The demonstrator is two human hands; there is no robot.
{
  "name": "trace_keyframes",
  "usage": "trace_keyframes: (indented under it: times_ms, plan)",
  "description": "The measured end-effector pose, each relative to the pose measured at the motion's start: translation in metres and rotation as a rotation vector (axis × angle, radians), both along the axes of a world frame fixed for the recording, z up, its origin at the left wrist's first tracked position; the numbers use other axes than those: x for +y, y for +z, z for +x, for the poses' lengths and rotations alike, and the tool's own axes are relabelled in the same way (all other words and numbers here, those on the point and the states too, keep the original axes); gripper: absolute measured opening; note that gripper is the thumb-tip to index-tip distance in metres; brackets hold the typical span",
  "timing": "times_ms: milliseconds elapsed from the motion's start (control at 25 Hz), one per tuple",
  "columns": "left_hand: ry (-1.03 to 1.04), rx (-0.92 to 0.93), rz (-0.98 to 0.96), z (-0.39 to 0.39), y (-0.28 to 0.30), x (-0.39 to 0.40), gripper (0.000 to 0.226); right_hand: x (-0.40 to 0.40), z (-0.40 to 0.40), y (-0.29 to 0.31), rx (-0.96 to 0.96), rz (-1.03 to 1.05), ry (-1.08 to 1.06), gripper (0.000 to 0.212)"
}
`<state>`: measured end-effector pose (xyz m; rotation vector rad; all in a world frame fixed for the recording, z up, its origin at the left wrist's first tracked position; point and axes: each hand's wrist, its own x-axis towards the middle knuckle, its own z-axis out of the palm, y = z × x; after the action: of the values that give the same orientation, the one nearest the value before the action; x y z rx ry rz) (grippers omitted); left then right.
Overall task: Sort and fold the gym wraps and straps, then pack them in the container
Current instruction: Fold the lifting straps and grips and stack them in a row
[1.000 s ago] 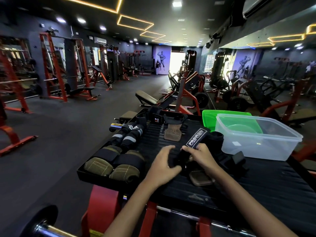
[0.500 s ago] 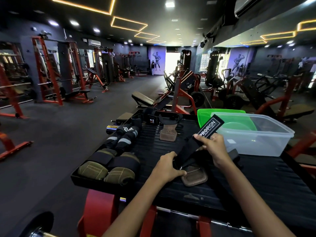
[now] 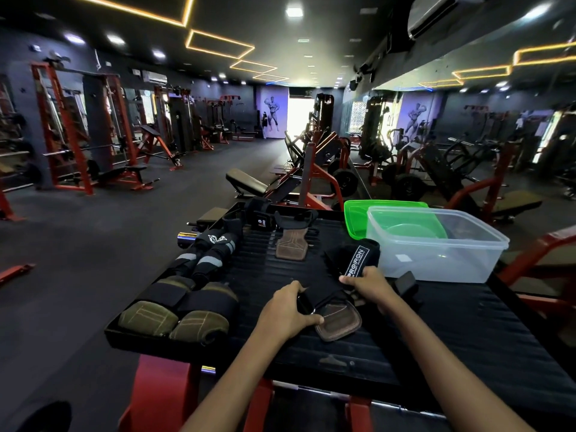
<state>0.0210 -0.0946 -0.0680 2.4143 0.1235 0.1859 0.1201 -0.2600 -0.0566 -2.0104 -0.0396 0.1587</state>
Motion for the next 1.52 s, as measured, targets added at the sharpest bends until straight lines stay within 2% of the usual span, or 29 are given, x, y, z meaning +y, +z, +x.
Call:
trace_keyframes:
  times_ms: [80, 160, 240, 360, 640, 800, 880, 1000, 1080, 1200, 1400, 1520]
  plan:
    - [0.015, -0.02, 0.078, -0.001, -0.001, -0.001, 0.056, 0.003, -0.002, -0.003, -0.024, 0.013, -0.004, 0.022]
    - [0.04, -0.05, 0.168, -0.001, -0.002, 0.0, 0.06, 0.005, -0.007, 0.0, 0.036, 0.154, 0.055, 0.02]
    - [0.067, -0.053, 0.158, -0.003, -0.003, 0.001, 0.062, 0.008, -0.01, 0.004, 0.058, 0.297, 0.1, 0.016]
    - [0.07, -0.099, 0.14, -0.005, -0.002, 0.004, 0.057, 0.014, -0.017, 0.01, -0.024, 0.383, 0.115, 0.012]
    - [0.118, -0.077, 0.061, -0.006, 0.003, 0.005, 0.047, 0.013, -0.023, 0.023, -0.064, 0.449, 0.179, 0.004]
    - [0.114, -0.054, 0.058, -0.005, 0.004, 0.005, 0.047, 0.014, -0.021, 0.024, -0.072, 0.427, 0.182, 0.013]
    - [0.095, -0.045, 0.074, -0.003, 0.005, 0.006, 0.048, 0.016, -0.022, 0.023, -0.115, 0.407, 0.171, 0.008]
    - [0.068, -0.037, 0.072, -0.002, 0.006, 0.006, 0.048, 0.018, -0.021, 0.021, -0.262, 0.309, 0.158, 0.014]
    - [0.07, -0.04, 0.068, -0.002, 0.005, 0.005, 0.049, 0.018, -0.017, 0.018, -0.288, 0.282, 0.132, 0.014]
    - [0.088, -0.038, 0.075, -0.001, 0.005, 0.005, 0.048, 0.017, -0.012, 0.014, -0.175, 0.36, 0.077, 0.011]
    - [0.098, -0.057, 0.079, -0.003, 0.001, 0.003, 0.051, 0.012, -0.011, 0.012, 0.194, 0.557, 0.068, 0.006]
    - [0.137, -0.126, 0.12, -0.005, 0.0, 0.004, 0.051, 0.014, -0.014, 0.015, 0.206, 0.65, 0.091, 0.006]
